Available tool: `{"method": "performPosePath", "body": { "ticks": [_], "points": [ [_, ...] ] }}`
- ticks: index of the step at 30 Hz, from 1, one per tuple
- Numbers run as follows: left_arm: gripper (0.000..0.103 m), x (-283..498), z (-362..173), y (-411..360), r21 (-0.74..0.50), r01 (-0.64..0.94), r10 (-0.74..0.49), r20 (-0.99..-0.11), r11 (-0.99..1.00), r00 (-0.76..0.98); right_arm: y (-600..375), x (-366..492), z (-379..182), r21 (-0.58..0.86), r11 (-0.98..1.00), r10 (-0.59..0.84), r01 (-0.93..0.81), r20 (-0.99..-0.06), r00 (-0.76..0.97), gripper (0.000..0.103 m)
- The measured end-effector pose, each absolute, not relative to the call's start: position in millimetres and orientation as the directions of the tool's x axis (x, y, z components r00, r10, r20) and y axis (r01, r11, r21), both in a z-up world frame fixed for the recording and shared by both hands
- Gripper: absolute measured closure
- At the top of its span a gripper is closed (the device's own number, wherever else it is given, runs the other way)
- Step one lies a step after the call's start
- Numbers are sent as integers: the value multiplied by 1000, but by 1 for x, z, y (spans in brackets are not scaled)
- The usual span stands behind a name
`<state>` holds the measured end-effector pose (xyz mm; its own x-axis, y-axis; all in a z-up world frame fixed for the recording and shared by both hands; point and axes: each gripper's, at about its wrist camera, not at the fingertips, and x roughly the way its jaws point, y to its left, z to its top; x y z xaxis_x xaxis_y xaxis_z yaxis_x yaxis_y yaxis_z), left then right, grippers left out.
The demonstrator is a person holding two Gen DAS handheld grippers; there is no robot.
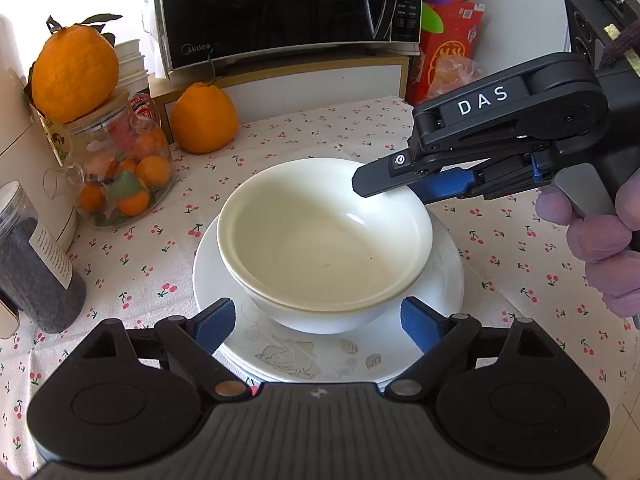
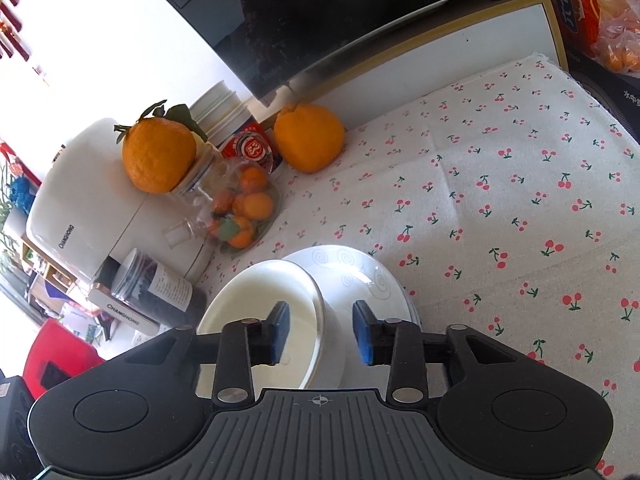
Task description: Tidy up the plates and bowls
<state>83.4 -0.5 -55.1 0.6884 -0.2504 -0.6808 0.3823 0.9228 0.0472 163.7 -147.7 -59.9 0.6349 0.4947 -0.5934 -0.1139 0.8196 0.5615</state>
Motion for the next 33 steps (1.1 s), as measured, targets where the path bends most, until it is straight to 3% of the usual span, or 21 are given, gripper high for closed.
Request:
{"method": "performPosePath", "body": {
  "ticks": [1, 13, 21, 25, 33],
  "points": [
    [13, 83, -55, -1, 50, 383, -248, -684, 922, 686, -150, 163, -59, 562, 820, 489, -107, -592, 640, 48],
    [3, 56, -34, 13, -15, 337, -259, -672, 941, 694, -177, 129, -29, 504, 860, 411, -81, -589, 696, 31],
    [2, 28, -24, 18, -53, 172, -158, -712, 984, 685, -181, 78, -10, 315, 946, 272, -81, -629, 728, 28],
    [1, 15, -20, 16, -52, 109, -113, -724, 993, 680, -175, 50, -5, 218, 973, 196, -70, -635, 747, 11],
    [0, -2, -14, 3, -19, 13, -22, -733, 1000, 679, -161, 14, -18, 167, 986, 112, 21, -743, 660, 6]
  ]
}}
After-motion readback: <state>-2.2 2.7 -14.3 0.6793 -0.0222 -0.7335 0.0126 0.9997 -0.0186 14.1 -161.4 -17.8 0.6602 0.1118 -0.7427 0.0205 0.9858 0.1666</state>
